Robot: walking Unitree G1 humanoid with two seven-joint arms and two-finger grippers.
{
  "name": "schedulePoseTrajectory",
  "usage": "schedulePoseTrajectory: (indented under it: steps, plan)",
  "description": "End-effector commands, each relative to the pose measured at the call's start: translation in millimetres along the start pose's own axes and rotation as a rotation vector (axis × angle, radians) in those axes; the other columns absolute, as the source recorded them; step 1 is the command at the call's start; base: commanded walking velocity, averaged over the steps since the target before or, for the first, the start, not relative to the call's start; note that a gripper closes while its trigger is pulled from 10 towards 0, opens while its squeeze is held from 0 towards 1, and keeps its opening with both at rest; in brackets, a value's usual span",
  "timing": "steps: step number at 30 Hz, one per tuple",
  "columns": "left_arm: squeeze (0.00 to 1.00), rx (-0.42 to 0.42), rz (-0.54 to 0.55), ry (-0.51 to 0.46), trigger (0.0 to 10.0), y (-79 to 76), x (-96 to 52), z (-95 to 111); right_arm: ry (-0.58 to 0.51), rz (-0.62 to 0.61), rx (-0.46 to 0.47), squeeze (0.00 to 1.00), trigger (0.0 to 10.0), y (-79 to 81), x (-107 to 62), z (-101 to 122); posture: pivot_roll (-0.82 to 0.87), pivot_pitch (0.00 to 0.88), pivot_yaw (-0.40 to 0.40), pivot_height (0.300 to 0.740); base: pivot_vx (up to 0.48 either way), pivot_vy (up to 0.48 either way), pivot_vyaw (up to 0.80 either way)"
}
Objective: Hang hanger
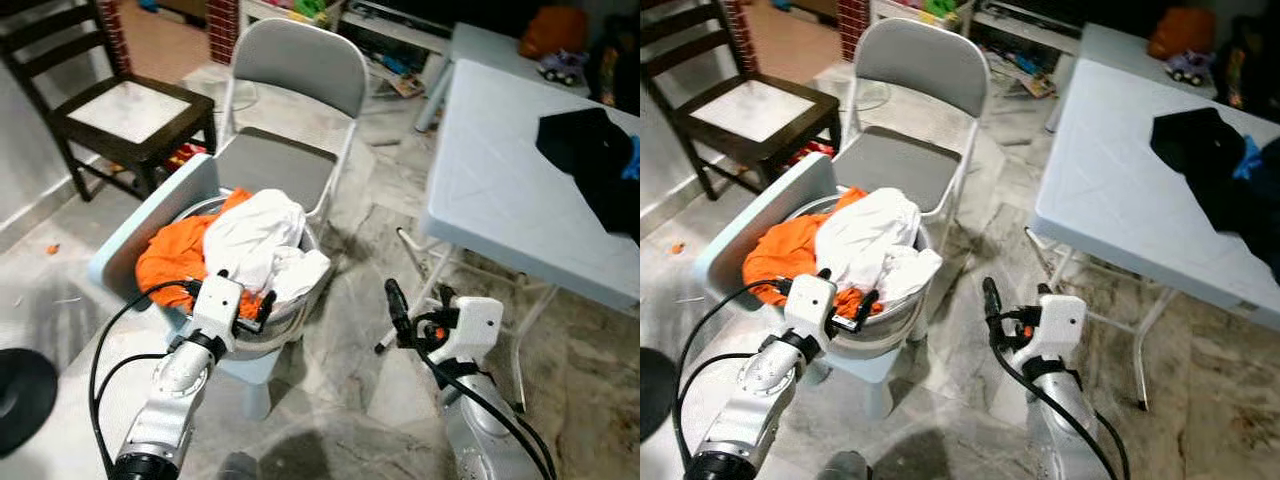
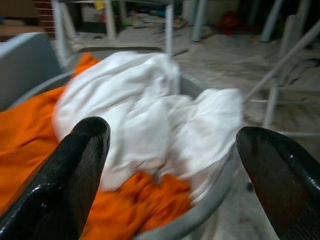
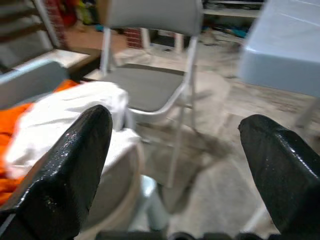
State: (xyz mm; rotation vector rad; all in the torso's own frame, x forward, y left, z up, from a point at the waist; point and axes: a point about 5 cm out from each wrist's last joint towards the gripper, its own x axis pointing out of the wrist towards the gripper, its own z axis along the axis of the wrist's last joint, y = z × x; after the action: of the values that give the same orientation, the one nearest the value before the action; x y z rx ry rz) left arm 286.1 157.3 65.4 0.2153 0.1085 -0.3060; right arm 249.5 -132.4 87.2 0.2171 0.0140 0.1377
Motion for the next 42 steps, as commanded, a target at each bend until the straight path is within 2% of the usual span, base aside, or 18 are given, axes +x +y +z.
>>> schedulePoseTrajectory:
  steps: [1, 7, 9, 10, 12, 15, 19, 24, 34, 42]
  plan:
    - [0.0, 0.011, -0.006, 0.019, 10.0, -2.6, 1.1, -2.5, 0.006, -0.025, 0.002, 0.0, 10.0, -7.5, -1.1, -2.5, 0.34, 0.104, -0.145, 0.74, 0.0, 0.0, 0.0]
    - [0.0, 0.068, 0.016, 0.099, 10.0, 7.3, 11.3, -8.7, -0.032, -0.103, 0.063, 0.0, 10.0, -11.0, 5.4, -5.4, 0.36, 0.082, -0.073, 0.74, 0.0, 0.0, 0.0]
    - [0.0, 0.072, 0.019, 0.104, 10.0, 9.8, 13.0, -8.7, -0.04, -0.126, 0.075, 0.0, 10.0, -12.6, 5.4, -6.0, 0.36, 0.082, -0.073, 0.74, 0.0, 0.0, 0.0]
    - [0.0, 0.072, 0.012, 0.106, 10.0, 10.5, 14.5, -8.3, -0.046, -0.14, 0.079, 0.0, 10.0, -14.1, 5.3, -6.4, 0.36, 0.075, -0.034, 0.74, 0.0, 0.0, 0.0]
    - [0.0, 0.081, 0.006, 0.111, 10.0, 11.5, 16.8, -7.6, -0.048, -0.157, 0.091, 0.0, 10.0, -16.3, 4.4, -7.8, 0.35, 0.076, -0.029, 0.74, 0.0, 0.0, 0.0]
    - [0.0, 0.086, 0.001, 0.114, 10.0, 13.7, 20.8, -7.5, -0.047, -0.164, 0.098, 0.0, 10.0, -17.0, 2.4, -10.2, 0.34, 0.075, -0.031, 0.74, 0.0, 0.0, 0.0]
    - [0.0, 0.051, 0.017, 0.126, 10.0, 15.5, 26.5, -8.8, -0.053, -0.143, 0.094, 0.0, 10.0, -13.9, 0.4, -8.2, 0.31, 0.079, -0.045, 0.74, 0.0, 0.0, 0.0]
    - [0.0, 0.035, 0.027, 0.119, 10.0, 11.4, 30.3, -8.8, -0.059, -0.128, 0.082, 0.0, 10.0, -15.3, -1.8, -6.6, 0.29, 0.082, -0.055, 0.74, 0.0, 0.0, 0.0]
    - [0.0, 0.011, 0.034, 0.125, 10.0, 9.3, 28.2, -15.1, -0.049, -0.093, 0.059, 0.0, 10.0, -11.5, -1.4, -7.2, 0.28, 0.077, -0.081, 0.74, 0.399, 0.0, 0.0]
    - [0.0, -0.008, 0.029, 0.136, 10.0, 2.2, 28.2, -20.8, -0.045, -0.063, 0.044, 0.0, 10.0, -10.7, 1.6, -4.4, 0.27, 0.063, -0.097, 0.74, 0.424, 0.0, 0.44]
